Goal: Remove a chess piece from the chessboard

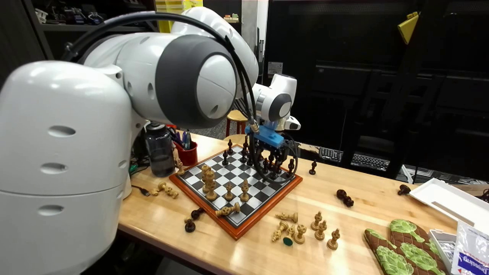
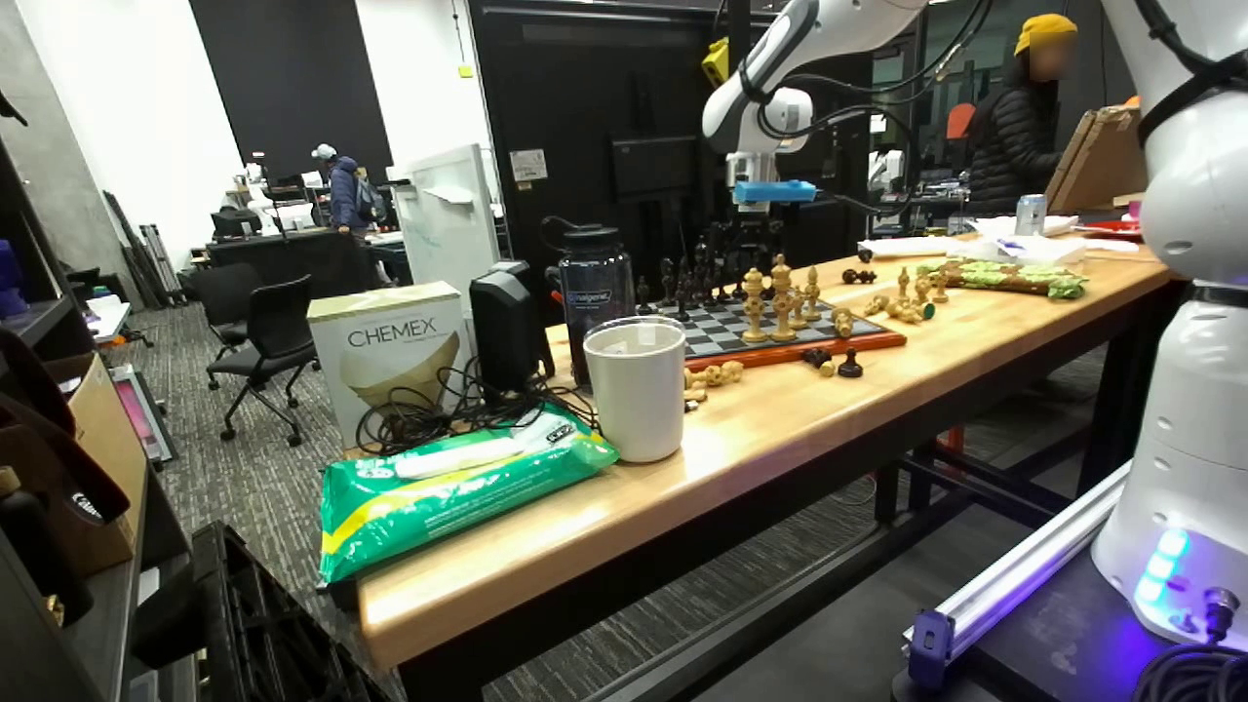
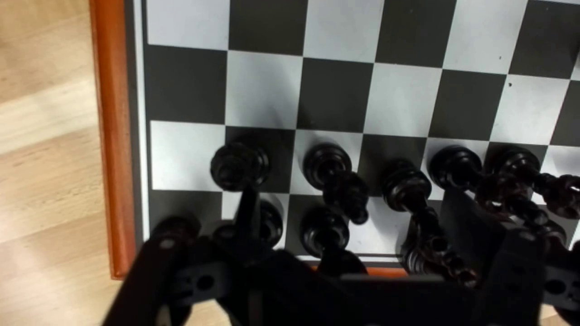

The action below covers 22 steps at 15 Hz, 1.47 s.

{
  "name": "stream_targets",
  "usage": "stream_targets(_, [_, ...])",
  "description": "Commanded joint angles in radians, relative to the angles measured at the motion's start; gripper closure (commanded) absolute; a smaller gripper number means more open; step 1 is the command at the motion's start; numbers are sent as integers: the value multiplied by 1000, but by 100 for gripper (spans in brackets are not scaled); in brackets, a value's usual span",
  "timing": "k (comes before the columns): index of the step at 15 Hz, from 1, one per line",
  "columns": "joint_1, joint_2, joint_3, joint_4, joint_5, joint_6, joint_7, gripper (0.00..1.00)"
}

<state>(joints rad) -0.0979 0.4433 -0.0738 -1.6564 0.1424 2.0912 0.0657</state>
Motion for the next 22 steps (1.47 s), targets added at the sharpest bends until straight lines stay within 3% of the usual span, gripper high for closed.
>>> stream_targets(1, [-3, -9, 8, 11, -1, -26, -6, 1])
stream_targets(2, [-3, -9, 8, 12, -1, -26, -6, 8])
stream_targets(3, [-3, -9, 8, 12, -1, -27, -7, 25])
stream_targets(5, [-4, -10, 9, 14, 0, -29, -7, 33])
stream_targets(8, [-4, -9, 9, 13, 1, -31, -8, 56])
stream_targets(11, [-4, -10, 9, 12, 1, -31, -8, 63])
stream_targets(13, [-4, -10, 10, 12, 1, -31, -8, 58])
stream_targets(22, [3, -20, 9, 4, -9, -30, -3, 55])
